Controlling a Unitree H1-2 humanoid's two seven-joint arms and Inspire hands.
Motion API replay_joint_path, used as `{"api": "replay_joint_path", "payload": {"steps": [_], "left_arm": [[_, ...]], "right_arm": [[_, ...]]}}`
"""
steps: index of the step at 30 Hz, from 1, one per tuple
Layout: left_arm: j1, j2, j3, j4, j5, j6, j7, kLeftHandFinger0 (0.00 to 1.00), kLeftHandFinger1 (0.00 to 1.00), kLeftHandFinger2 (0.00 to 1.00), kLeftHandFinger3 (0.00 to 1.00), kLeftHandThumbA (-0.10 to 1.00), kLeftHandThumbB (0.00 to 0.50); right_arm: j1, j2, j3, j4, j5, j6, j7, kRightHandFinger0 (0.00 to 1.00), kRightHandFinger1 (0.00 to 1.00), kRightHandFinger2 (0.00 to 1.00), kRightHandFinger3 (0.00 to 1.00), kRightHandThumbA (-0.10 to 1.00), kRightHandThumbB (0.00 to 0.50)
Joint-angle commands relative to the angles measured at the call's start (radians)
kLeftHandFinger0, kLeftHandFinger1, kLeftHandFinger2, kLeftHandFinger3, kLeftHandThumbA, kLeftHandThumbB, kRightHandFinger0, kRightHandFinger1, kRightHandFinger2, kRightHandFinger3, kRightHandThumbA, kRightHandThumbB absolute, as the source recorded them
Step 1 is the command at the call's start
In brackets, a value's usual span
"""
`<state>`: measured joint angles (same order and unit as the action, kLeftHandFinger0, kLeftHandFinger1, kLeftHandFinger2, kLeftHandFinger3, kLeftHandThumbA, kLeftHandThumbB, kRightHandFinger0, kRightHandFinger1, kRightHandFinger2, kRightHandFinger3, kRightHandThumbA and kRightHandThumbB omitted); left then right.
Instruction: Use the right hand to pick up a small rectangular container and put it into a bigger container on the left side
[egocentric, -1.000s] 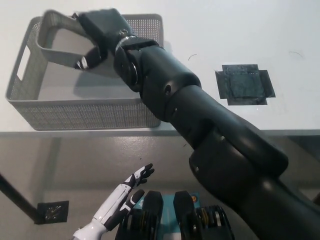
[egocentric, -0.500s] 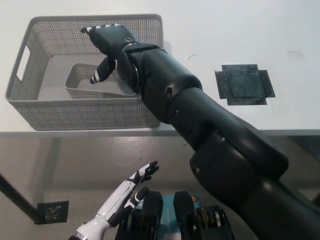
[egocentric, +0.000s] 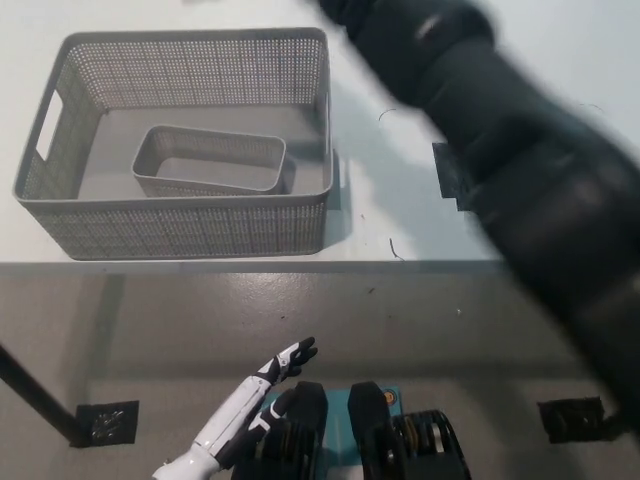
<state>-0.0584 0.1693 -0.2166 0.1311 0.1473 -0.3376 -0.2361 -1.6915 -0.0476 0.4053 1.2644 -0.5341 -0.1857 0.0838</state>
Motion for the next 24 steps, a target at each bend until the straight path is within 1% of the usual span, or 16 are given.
{"api": "replay_joint_path", "payload": {"steps": [1,2,3,5,7,8,9,11,13,16,17,18,19,21,22,24], "left_arm": [[-0.006,0.004,0.01,-0.026,-0.007,-0.011,0.008,1.0,1.0,1.0,1.0,1.0,0.342],[-0.004,0.003,0.011,-0.027,-0.01,-0.009,0.008,1.0,1.0,1.0,1.0,1.0,0.344],[-0.003,0.0,0.016,-0.024,-0.015,-0.007,0.011,1.0,1.0,1.0,1.0,1.0,0.355],[0.0,-0.004,0.02,-0.031,-0.015,0.008,0.016,1.0,1.0,1.0,1.0,1.0,0.378],[-0.001,-0.006,0.028,-0.039,-0.013,0.02,0.024,1.0,1.0,1.0,1.0,1.0,0.379],[-0.005,-0.007,0.032,-0.035,-0.019,0.012,0.027,1.0,1.0,1.0,1.0,1.0,0.376],[-0.009,-0.006,0.036,-0.032,-0.022,0.006,0.029,1.0,1.0,1.0,1.0,1.0,0.373],[-0.014,-0.006,0.04,-0.028,-0.024,-0.002,0.032,1.0,1.0,1.0,1.0,1.0,0.36],[-0.017,-0.007,0.043,-0.033,-0.027,0.008,0.033,1.0,1.0,1.0,1.0,1.0,0.35],[-0.025,-0.014,0.052,-0.031,-0.034,0.01,0.042,1.0,1.0,1.0,1.0,1.0,0.349],[-0.025,-0.016,0.054,-0.03,-0.038,0.007,0.043,1.0,1.0,1.0,1.0,1.0,0.347],[-0.027,-0.019,0.057,-0.029,-0.036,0.002,0.05,1.0,1.0,1.0,1.0,1.0,0.355],[-0.034,-0.024,0.062,-0.021,-0.038,-0.006,0.058,1.0,1.0,1.0,1.0,1.0,0.357],[-0.041,-0.039,0.069,-0.012,-0.047,-0.014,0.07,1.0,1.0,1.0,1.0,1.0,0.36],[-0.041,-0.041,0.069,-0.01,-0.049,-0.015,0.072,1.0,1.0,1.0,1.0,1.0,0.36],[-0.052,-0.067,0.082,0.013,-0.042,-0.056,0.109,1.0,1.0,1.0,1.0,1.0,0.313]], "right_arm": [[0.0,-0.164,-0.042,-0.273,0.058,-0.09,0.099,1.0,1.0,1.0,1.0,1.0,0.38],[0.033,-0.192,-0.054,-0.35,0.071,-0.077,0.124,1.0,1.0,1.0,1.0,1.0,0.356],[0.115,-0.258,-0.092,-0.536,0.117,-0.041,0.173,1.0,1.0,1.0,1.0,1.0,0.341],[0.188,-0.313,-0.129,-0.688,0.154,0.002,0.201,1.0,1.0,1.0,1.0,1.0,0.369],[0.284,-0.373,-0.184,-0.854,0.206,0.043,0.221,1.0,1.0,1.0,1.0,1.0,0.376],[0.335,-0.397,-0.214,-0.925,0.248,0.049,0.23,1.0,1.0,1.0,1.0,1.0,0.335],[0.383,-0.414,-0.245,-0.988,0.293,0.056,0.24,1.0,1.0,1.0,1.0,1.0,0.318],[0.504,-0.429,-0.313,-1.164,0.38,0.132,0.246,1.0,1.0,1.0,1.0,1.0,0.26],[0.639,-0.433,-0.364,-1.364,0.422,0.191,0.222,1.0,1.0,1.0,1.0,1.0,0.301],[0.805,-0.428,-0.401,-1.539,0.456,0.16,0.168,1.0,1.0,1.0,1.0,1.0,0.269],[0.851,-0.418,-0.406,-1.585,0.462,0.17,0.156,1.0,1.0,1.0,1.0,1.0,0.287],[0.916,-0.399,-0.411,-1.649,0.466,0.178,0.134,1.0,1.0,1.0,1.0,1.0,0.281],[0.997,-0.366,-0.41,-1.707,0.51,0.171,0.103,1.0,1.0,1.0,1.0,1.0,0.246],[1.143,-0.282,-0.39,-1.808,0.587,0.15,0.029,1.0,1.0,1.0,1.0,1.0,0.275],[1.158,-0.273,-0.388,-1.817,0.596,0.148,0.023,1.0,1.0,1.0,1.0,1.0,0.275],[1.331,-0.188,-0.294,-1.856,0.534,-0.032,-0.058,1.0,1.0,1.0,1.0,1.0,0.196]]}}
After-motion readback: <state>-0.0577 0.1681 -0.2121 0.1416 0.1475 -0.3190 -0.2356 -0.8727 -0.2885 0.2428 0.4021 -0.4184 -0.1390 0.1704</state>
